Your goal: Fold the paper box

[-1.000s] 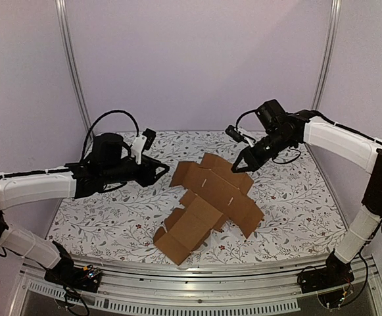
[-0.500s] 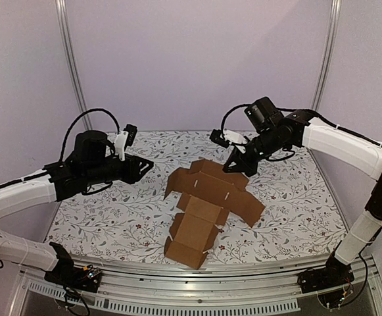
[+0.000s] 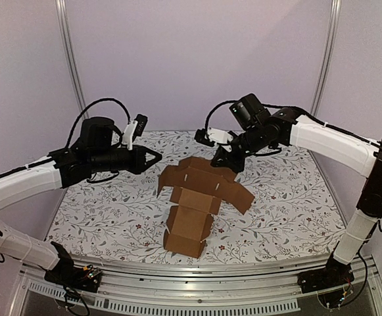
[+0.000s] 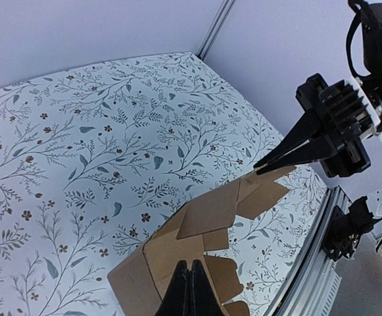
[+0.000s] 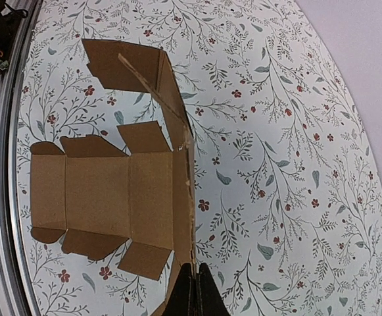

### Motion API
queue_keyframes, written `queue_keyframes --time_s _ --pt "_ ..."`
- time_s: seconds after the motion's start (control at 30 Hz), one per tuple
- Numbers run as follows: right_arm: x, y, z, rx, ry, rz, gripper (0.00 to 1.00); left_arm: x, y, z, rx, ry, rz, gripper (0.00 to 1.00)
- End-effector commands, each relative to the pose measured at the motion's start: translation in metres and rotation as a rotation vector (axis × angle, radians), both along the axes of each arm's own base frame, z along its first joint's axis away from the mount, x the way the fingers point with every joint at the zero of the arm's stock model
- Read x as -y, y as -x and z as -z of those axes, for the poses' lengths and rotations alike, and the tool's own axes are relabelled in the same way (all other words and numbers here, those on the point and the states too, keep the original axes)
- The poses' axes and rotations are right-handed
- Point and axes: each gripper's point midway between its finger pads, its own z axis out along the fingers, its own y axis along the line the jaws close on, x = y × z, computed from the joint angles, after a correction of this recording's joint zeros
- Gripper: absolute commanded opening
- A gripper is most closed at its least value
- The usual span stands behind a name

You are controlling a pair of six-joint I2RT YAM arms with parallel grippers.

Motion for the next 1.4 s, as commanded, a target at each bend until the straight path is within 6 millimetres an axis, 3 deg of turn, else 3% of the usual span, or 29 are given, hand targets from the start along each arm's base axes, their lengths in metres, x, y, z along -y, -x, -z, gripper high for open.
queue_keyframes --time_s 0.0,0.3,0.53,1.1,1.37 --pt "-0.009 -0.007 0.001 0.021 0.016 0.021 0.0 0.019 0.001 -0.002 -0.049 0.008 0.088 0.0" --pt "-0.014 -0.007 0.014 -0.028 0.025 0.044 0.0 0.036 -0.016 0.014 -0.11 -0.022 0.093 0.0" --pt "-0.018 -0.007 0.018 -0.063 0.013 0.059 0.0 0.046 -0.027 0.039 -0.183 -0.055 0.08 0.0" --pt "-0.024 -0.015 0.028 -0.113 -0.011 0.137 0.0 0.077 -0.006 0.059 -0.261 -0.043 0.157 0.0" --pt "-0.027 -0.005 0.028 -0.154 -0.061 0.125 0.0 0.091 -0.015 0.063 -0.26 -0.013 0.158 0.0"
